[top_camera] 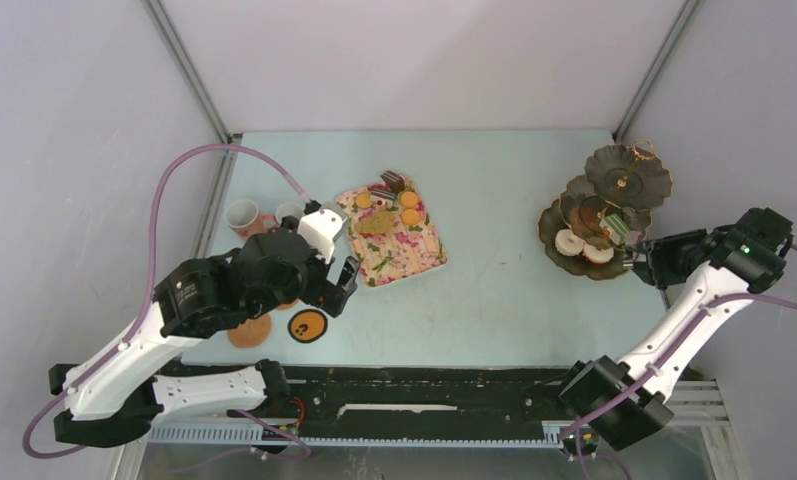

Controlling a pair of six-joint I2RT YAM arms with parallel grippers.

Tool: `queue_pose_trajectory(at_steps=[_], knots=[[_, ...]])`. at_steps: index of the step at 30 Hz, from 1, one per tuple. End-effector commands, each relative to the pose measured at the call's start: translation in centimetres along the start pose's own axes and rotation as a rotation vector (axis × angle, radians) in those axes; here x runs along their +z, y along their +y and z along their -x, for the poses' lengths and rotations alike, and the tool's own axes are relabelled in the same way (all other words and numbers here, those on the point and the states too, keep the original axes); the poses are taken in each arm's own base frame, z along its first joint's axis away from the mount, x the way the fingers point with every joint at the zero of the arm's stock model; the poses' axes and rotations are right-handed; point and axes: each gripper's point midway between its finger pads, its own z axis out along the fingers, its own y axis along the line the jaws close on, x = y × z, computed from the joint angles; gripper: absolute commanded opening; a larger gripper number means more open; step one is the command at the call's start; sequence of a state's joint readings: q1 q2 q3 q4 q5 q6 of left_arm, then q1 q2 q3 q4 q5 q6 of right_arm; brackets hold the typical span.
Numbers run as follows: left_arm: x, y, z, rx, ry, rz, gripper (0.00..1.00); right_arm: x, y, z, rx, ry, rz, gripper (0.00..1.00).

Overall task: Serve the afternoon tea
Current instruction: Place the desert on the desert table, then pick up the desert from the tray.

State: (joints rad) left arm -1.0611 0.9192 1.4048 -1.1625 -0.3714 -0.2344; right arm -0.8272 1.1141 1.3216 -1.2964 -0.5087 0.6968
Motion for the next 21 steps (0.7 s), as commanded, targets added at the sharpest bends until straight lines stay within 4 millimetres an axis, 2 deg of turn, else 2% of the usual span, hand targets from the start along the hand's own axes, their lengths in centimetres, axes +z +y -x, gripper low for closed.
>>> queue_pose_trajectory(at_steps=[1, 3, 5, 10, 15, 19, 21], knots=[[-1.4, 0.0, 2.1, -0.002, -0.084, -0.014, 0.98, -2.1, -0.2, -5.1, -0.122, 0.132, 0.035, 0.34], [-1.4, 0.1, 2.2, -0.001, -0.089, -0.009, 0.98, -2.6, -0.2, -8.3, -0.207, 0.219, 0.034, 0.34], [-1.5, 0.6, 2.5, -0.014, -0.098, 0.020, 0.98, -3.0, -0.3, -12.5, -0.306, 0.314, 0.044, 0.33], [-2.1, 1.8, 4.2, -0.054, -0.123, 0.103, 0.98, -3.2, 2.9, -22.7, -0.501, 0.466, 0.251, 0.31], [-3.0, 3.2, 4.9, -0.132, -0.148, 0.151, 0.98, 0.4, 5.7, -32.9, -0.676, 0.642, 0.296, 0.33], [-3.3, 4.7, 4.8, -0.218, -0.175, 0.179, 0.98, 4.2, 8.5, -38.0, -0.840, 0.730, 0.373, 0.36], [-3.6, 5.5, 4.8, -0.280, -0.166, 0.203, 0.98, 7.7, 8.7, -40.0, -0.918, 0.760, 0.362, 0.37]])
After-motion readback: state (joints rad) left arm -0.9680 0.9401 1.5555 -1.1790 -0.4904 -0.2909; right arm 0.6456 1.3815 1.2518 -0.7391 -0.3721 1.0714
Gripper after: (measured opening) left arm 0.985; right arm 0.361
